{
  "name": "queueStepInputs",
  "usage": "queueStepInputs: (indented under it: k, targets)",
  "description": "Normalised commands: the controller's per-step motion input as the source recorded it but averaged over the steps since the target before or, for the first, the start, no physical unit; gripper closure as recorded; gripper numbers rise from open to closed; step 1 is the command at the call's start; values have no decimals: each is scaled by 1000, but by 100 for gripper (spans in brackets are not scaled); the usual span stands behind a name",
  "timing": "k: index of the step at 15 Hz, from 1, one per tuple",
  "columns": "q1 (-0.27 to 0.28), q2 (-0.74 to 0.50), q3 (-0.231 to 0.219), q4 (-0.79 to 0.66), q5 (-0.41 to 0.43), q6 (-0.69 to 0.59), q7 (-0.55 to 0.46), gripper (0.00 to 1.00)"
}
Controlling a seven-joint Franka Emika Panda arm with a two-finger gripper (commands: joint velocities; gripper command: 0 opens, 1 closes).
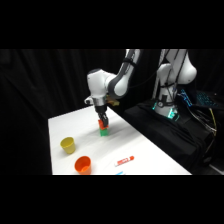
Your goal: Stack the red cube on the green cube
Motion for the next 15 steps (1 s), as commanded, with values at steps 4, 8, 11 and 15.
queueStepInputs:
  k: [4,8,11,15]
  targets:
    - [-64,-70,3,-123,186,211,-45,74]
    - [-59,7,21,-56,182,217,-55,74]
    - [-41,36,38,-22,151,200,-32,74]
    - [-21,36,44,2,106,158,10,35]
